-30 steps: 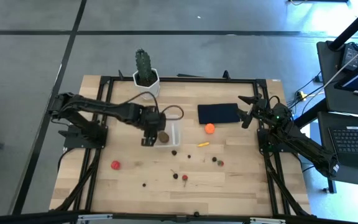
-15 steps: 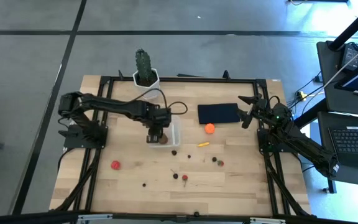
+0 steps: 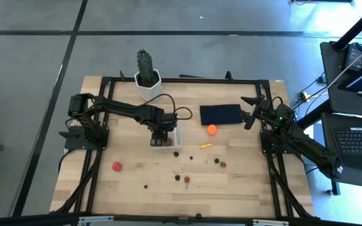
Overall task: Pick and placing Produce into tupperware
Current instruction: Put the left red strawberry into the transparent container, then put the orange cherry into the transparent container
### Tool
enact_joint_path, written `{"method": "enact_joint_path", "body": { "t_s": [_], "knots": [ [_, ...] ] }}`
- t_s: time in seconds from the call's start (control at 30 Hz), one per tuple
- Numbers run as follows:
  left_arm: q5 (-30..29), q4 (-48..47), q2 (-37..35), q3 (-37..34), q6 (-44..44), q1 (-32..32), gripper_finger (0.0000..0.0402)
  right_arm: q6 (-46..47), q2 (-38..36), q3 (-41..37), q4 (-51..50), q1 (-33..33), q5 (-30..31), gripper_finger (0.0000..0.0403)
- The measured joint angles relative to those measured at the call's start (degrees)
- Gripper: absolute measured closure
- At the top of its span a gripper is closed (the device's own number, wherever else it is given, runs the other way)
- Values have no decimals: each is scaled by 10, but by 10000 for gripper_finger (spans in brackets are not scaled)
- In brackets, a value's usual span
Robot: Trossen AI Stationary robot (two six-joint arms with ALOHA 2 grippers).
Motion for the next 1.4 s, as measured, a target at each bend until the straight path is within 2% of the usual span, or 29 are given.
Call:
{"method": "enact_joint_path", "body": {
  "t_s": [0.2,0.47,0.7,0.83,0.93,1.03,1.2,1.4],
  "knots": [
    [-25,-2,0,0,0,0,239,0,0,0,0,0,0,63],
    [-25,-36,0,30,8,0,236,0,0,0,0,0,0,63],
    [-5,-65,0,63,14,0,201,-1,0,0,0,0,0,63],
    [-18,-88,0,85,14,0,175,-1,0,0,0,0,0,63],
    [-31,-146,0,111,14,0,166,0,0,0,0,0,0,63],
    [-25,-200,-16,128,14,-4,165,0,0,0,0,0,0,63],
    [6,-222,-70,117,-1,-38,170,-1,0,0,0,0,0,63],
    [9,-254,-151,101,-123,-91,167,0,3,0,0,0,0,63]
  ]
}}
